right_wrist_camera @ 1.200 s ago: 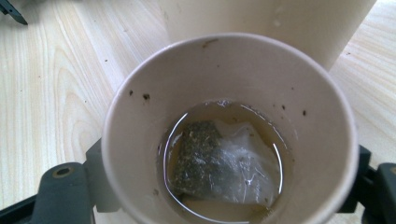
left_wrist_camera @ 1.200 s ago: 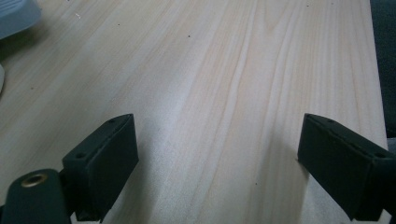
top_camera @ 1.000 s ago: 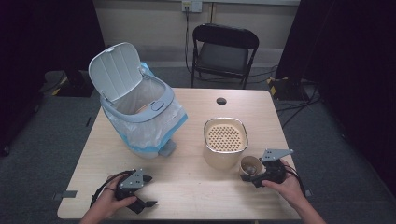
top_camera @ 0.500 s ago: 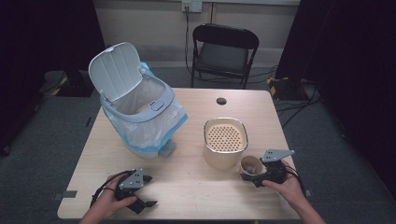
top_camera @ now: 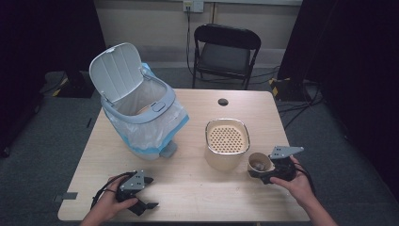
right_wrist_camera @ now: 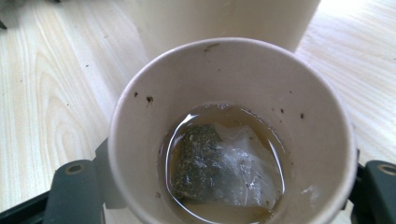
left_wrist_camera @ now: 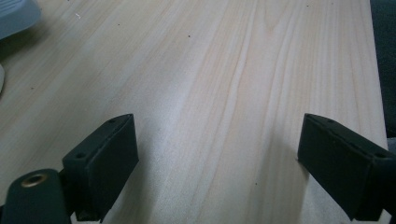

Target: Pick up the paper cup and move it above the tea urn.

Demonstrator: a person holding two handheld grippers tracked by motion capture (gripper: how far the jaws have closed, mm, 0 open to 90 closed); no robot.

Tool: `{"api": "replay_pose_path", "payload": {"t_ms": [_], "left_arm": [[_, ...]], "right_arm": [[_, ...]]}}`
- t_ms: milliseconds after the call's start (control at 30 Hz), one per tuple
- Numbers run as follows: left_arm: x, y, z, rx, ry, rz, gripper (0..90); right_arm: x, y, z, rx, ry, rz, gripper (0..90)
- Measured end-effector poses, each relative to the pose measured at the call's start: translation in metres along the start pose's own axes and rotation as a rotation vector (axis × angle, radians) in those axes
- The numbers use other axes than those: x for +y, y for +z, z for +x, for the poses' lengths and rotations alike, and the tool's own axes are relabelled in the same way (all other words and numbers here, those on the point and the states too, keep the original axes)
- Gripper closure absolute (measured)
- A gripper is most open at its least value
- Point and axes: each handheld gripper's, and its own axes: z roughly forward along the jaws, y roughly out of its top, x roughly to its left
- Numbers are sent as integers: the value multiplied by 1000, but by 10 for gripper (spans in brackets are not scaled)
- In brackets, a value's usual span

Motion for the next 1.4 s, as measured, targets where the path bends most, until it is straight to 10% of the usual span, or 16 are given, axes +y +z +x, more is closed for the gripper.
{"api": "replay_pose_path", "payload": {"t_ms": [1400], "left_arm": [[0,0,0,0,-3,-3,115]], "right_arm": [[60,-19,-68,-98,39,-9,260]]}}
